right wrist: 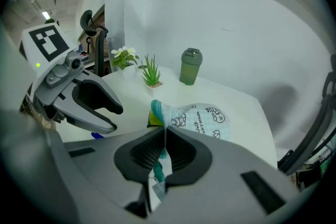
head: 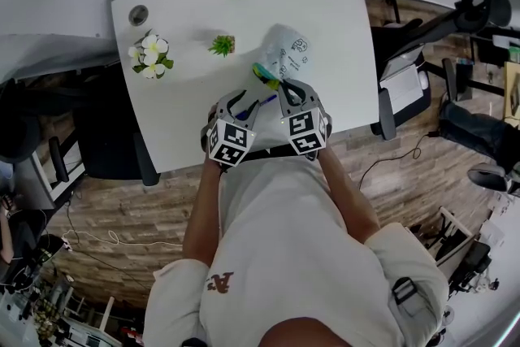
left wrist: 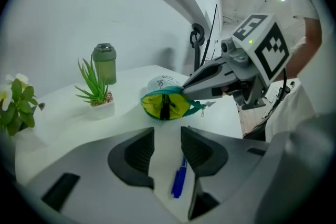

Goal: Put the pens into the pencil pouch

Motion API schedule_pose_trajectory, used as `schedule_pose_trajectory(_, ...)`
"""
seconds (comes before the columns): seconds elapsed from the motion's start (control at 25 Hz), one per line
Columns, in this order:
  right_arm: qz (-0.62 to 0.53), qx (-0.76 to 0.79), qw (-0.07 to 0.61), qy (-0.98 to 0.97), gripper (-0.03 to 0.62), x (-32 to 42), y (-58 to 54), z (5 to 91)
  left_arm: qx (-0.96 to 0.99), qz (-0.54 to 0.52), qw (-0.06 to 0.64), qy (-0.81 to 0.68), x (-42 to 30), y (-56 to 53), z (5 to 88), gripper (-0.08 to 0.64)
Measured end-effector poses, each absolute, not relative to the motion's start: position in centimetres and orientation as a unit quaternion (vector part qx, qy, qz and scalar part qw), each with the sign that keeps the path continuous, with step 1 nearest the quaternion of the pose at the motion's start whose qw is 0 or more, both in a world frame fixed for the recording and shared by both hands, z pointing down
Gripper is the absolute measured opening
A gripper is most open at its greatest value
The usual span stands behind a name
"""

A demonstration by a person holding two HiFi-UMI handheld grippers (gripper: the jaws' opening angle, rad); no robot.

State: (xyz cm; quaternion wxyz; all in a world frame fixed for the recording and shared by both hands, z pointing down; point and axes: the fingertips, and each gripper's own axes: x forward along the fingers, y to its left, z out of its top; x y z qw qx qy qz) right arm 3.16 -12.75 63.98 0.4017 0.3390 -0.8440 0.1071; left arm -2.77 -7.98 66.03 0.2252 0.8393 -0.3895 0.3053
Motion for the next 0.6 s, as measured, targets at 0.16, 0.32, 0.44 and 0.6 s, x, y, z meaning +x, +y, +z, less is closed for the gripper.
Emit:
schedule_pose_trajectory(0.16, 0.107, 0.341, 0.404, -0.842, 0.015, 3.1, -12.6, 64.1, 0.84, 0.323, 0.23, -0.37, -3.5, -5.7, 66.9, 0.15)
schedule_pose_trajectory(0.32, 0.106, 0.342, 0.405, -0.841, 0.015, 3.0, -12.3, 64.2, 0.837, 0.345, 0.233, -0.355, -4.3, -3.6, 68.1, 0.144)
schedule_pose_trajectory(0.44, 0.105, 0.344, 0.405, -0.841, 0.015, 3.0, -12.1, 64.3, 0.835, 0.357, 0.232, -0.349, -4.6, -2.8, 68.9, 0.135)
schedule_pose_trajectory(0.6, 0.104, 0.345, 0.408, -0.839, 0.015, 3.0, -11.8, 64.4, 0.833, 0.373, 0.233, -0.335, -4.4, -2.0, 70.3, 0.128)
